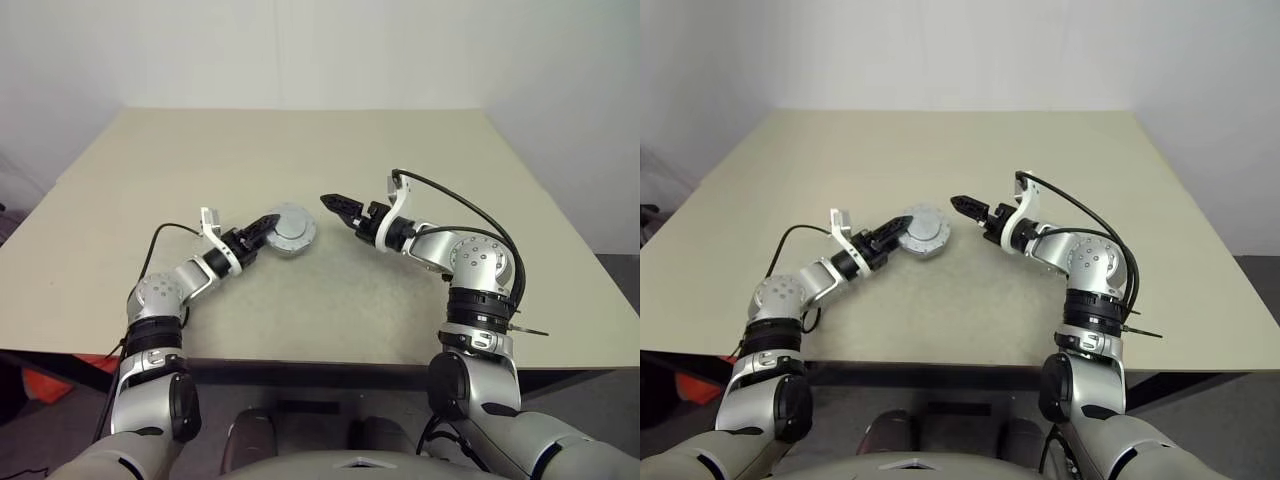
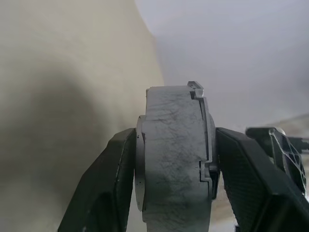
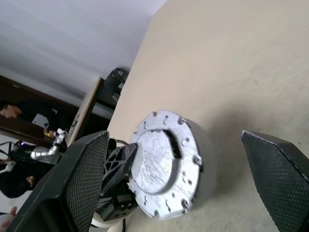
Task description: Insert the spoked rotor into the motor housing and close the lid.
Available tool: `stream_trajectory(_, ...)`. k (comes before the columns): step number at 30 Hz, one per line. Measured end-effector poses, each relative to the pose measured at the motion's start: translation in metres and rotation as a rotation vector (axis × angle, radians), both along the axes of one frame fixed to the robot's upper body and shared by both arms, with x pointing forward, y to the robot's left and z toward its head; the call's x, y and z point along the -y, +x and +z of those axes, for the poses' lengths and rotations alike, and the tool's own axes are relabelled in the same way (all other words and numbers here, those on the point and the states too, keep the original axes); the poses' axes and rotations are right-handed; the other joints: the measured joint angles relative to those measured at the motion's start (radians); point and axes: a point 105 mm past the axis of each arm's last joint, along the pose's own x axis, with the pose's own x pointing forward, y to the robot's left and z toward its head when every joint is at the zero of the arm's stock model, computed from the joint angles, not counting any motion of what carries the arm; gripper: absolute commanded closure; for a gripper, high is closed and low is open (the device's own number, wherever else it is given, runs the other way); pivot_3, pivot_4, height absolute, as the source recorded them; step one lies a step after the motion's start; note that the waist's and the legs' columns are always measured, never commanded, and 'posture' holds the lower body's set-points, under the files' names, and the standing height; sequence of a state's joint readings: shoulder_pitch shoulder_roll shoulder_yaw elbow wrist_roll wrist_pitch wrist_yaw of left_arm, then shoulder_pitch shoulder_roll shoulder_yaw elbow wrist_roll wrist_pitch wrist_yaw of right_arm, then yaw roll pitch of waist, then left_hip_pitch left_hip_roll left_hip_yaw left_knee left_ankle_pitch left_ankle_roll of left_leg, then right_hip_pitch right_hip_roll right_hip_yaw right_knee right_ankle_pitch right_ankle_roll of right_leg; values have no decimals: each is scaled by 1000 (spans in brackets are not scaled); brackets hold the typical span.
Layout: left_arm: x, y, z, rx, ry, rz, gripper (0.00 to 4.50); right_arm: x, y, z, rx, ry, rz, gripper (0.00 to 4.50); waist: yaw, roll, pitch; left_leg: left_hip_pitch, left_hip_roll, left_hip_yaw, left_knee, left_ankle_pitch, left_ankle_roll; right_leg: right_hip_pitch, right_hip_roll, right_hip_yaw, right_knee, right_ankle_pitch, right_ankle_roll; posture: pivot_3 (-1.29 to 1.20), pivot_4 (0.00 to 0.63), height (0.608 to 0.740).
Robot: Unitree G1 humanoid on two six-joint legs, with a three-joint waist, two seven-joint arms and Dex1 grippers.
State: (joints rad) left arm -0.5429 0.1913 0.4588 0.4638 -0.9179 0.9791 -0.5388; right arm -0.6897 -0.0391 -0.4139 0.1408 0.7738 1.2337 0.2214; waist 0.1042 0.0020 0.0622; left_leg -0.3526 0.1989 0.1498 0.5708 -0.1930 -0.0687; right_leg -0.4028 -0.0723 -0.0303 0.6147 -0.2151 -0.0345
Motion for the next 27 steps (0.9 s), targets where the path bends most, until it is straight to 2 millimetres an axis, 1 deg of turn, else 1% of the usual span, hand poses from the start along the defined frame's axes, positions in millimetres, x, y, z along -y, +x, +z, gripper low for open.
stream_trajectory(2,-8,3,1,2,-6,43,2138,-2,0,-1,1,-5,4,18,0,0,0,0,0,0,0,0,0,0,0,0,0,0,0,0,0,740)
stream_trajectory(7,-39,10,-3,-11,-10,205,2138,1,0,-2,-2,-14,1,18,0,0,0,0,0,0,0,0,0,0,0,0,0,0,0,0,0,740)
stream_trajectory(16,-96,15,-23,-94,86,492,2138,2,0,-5,-7,-16,-5,18,0,-2,1,0,0,-1,0,0,0,0,0,-1,0,0,0,0,0,740)
stream_trajectory(19,-108,17,-22,-95,95,552,2138,0,-1,-8,-15,-22,3,18,-1,-3,0,0,0,-1,1,0,0,0,0,-1,0,0,0,0,0,740)
stream_trajectory(21,-118,19,-20,-93,120,588,1509,-1,-1,-9,-20,-24,7,0,-6,-4,0,1,1,-1,1,0,0,1,0,-1,1,0,0,0,0,740)
stream_trajectory(22,-123,19,-19,-92,134,610,1297,-1,-1,-10,-20,-23,6,0,-8,-4,0,2,1,-1,1,0,0,1,0,-1,1,0,0,0,0,740)
stream_trajectory(24,-137,17,-19,-100,167,651,1297,0,0,-10,-21,-22,0,0,-8,-4,0,2,1,-1,1,0,0,1,1,-1,1,0,0,0,0,740)
stream_trajectory(27,-155,15,-14,-88,206,702,1297,-1,0,-14,-37,-20,5,0,-4,-4,0,1,1,-1,1,0,0,1,1,-1,1,0,0,0,0,740)
